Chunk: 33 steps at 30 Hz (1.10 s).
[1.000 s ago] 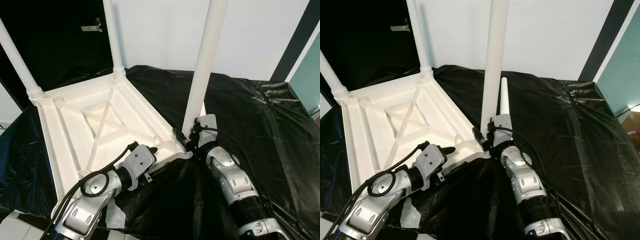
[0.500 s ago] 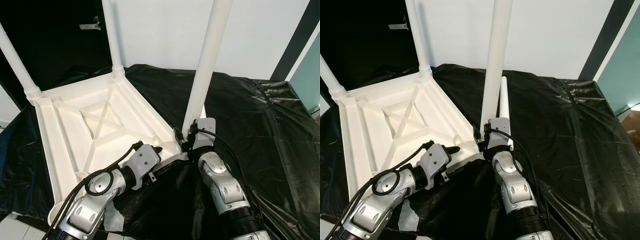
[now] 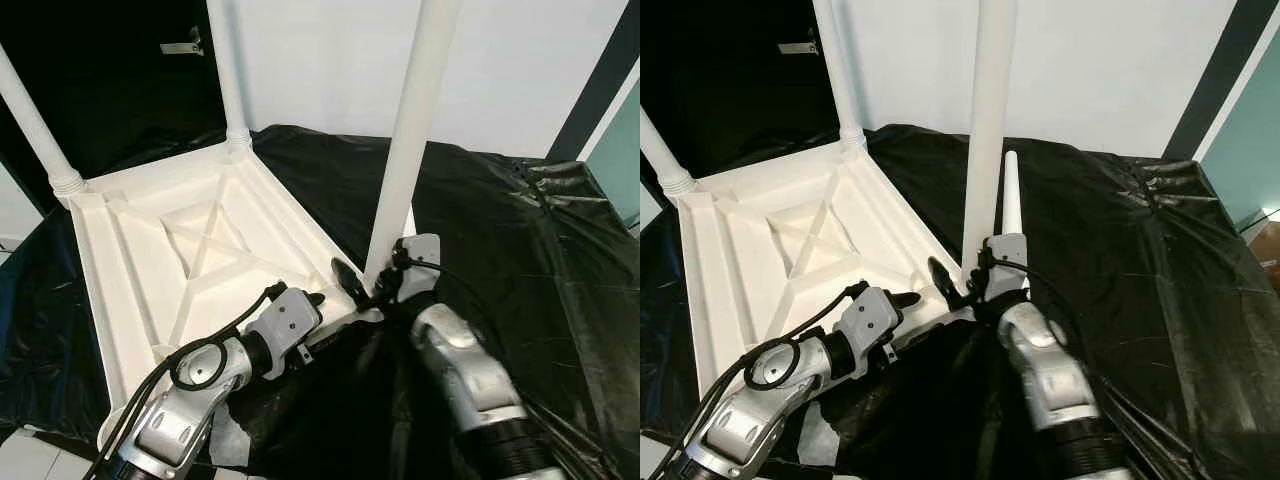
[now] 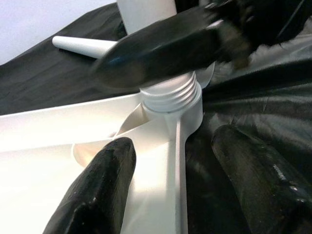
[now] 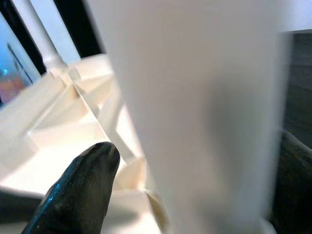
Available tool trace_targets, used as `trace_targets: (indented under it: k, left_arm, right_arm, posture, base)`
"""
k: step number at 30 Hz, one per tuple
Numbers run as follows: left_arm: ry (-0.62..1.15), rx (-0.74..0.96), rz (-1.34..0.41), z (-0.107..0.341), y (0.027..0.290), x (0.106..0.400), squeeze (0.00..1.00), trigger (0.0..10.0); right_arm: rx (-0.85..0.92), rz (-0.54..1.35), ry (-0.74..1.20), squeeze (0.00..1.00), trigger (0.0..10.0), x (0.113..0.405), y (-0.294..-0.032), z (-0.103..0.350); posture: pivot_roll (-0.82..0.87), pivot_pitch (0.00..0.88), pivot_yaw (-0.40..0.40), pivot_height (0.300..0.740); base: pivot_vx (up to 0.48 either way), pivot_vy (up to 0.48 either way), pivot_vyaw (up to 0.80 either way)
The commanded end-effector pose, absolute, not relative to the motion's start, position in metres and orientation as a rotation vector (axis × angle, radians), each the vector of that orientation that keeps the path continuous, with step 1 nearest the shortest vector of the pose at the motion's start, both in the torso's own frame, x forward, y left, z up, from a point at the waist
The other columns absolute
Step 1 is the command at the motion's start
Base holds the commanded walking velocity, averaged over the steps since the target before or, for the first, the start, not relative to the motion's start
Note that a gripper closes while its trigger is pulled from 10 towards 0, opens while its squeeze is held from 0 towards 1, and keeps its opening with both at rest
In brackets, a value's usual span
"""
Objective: Building children table
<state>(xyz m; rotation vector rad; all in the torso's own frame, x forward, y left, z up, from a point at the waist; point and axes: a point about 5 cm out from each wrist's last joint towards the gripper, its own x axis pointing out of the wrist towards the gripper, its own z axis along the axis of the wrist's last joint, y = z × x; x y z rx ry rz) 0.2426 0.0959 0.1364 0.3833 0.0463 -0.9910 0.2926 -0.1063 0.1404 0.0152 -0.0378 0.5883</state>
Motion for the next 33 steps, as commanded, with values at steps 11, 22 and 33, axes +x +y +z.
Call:
trace_targets:
  k: [11, 22, 33]
  left_arm:
    - [0.043, 0.392, -1.025, 0.140, 0.098, 0.245, 0.00, 10.0]
    - [0.042, 0.391, -1.014, 0.140, 0.098, 0.244, 0.00, 10.0]
    - [0.045, 0.403, -1.005, 0.140, 0.099, 0.245, 0.00, 10.0]
  right_arm:
    - [-0.126, 0.835, 0.003, 0.00, 10.0, 0.318, -0.129, 0.144]
    - [-0.255, 1.034, 0.075, 0.00, 2.2, 0.332, -0.121, 0.140]
    - [-0.258, 0.969, 0.118, 0.00, 0.0, 0.340, -0.134, 0.131]
  posture:
    - [0.03, 0.000, -0.037, 0.740]
    - [0.05, 0.000, -0.046, 0.740]
    - [0.05, 0.000, -0.037, 0.740]
  base:
    - [0.000, 0.000, 0.00]
    - [0.000, 0.000, 0.00]
    - [0.000, 0.000, 0.00]
